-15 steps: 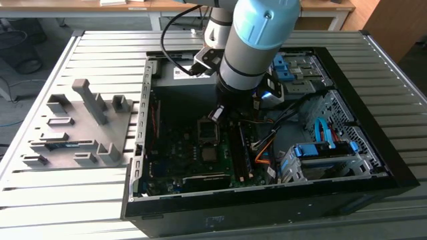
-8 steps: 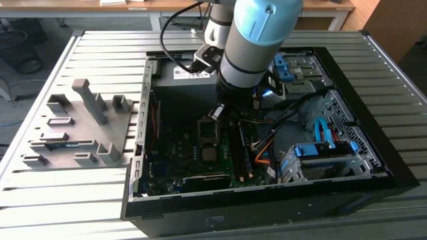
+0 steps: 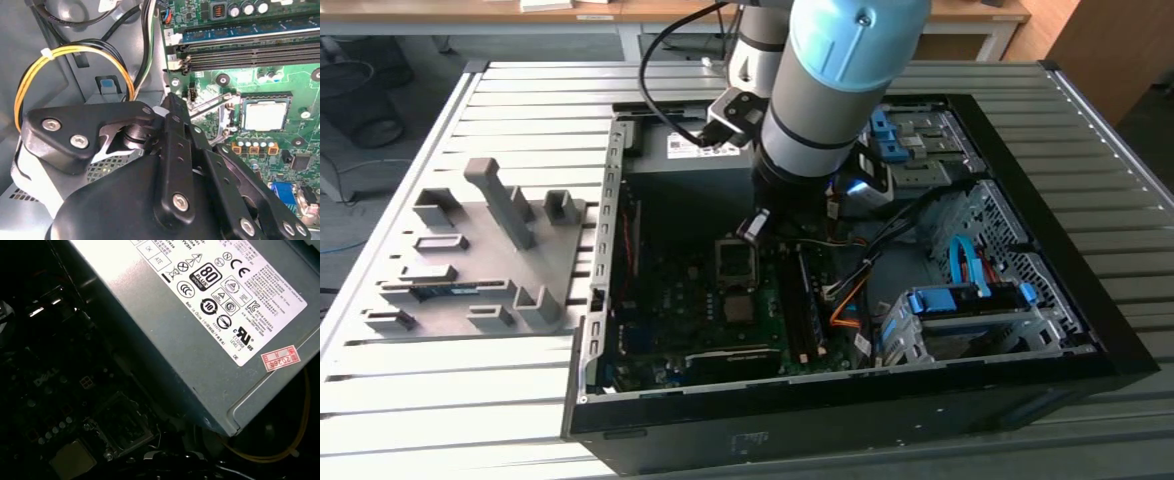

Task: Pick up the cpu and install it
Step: 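Close the cpu cover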

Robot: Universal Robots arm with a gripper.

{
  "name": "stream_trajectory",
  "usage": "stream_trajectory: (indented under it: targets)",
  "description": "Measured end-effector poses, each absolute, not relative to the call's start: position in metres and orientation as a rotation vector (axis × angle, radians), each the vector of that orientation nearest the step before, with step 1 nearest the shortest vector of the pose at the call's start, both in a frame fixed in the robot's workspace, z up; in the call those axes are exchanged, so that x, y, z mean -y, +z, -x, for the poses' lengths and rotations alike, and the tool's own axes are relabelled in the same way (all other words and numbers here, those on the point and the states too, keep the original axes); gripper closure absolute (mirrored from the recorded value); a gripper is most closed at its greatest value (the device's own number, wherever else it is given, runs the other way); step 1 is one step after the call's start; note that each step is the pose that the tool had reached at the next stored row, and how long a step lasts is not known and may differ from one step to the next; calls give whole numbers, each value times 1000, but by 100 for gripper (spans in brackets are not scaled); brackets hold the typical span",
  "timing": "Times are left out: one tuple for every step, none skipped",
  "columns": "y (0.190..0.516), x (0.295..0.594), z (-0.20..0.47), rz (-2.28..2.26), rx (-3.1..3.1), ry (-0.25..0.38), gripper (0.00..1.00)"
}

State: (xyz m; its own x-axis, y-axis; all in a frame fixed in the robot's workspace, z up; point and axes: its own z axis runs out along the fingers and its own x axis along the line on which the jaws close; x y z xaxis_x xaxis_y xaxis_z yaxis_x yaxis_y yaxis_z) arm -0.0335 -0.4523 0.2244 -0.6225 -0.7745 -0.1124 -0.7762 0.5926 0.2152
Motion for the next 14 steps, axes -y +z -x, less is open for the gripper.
stream_trajectory:
  targets:
    - [225,453,33,1362,-2796,385,90]
    - [226,454,33,1361,-2796,387,90]
    - [227,455,33,1361,-2795,389,90]
    - [227,456,34,1361,-2794,391,90]
    - [228,456,34,1360,-2793,394,90]
    - [229,457,34,1360,-2791,397,90]
    - [230,458,34,1359,-2789,402,90]
    - [231,459,33,1358,-2787,407,90]
    - [232,461,33,1358,-2784,413,90]
    - [233,462,33,1357,-2782,419,90]
    - [233,463,34,1355,-2778,426,90]
    - [233,463,33,1355,-2777,431,90]
    - [232,463,32,1355,-2779,437,90]
    - [231,463,30,1355,-2781,442,90]
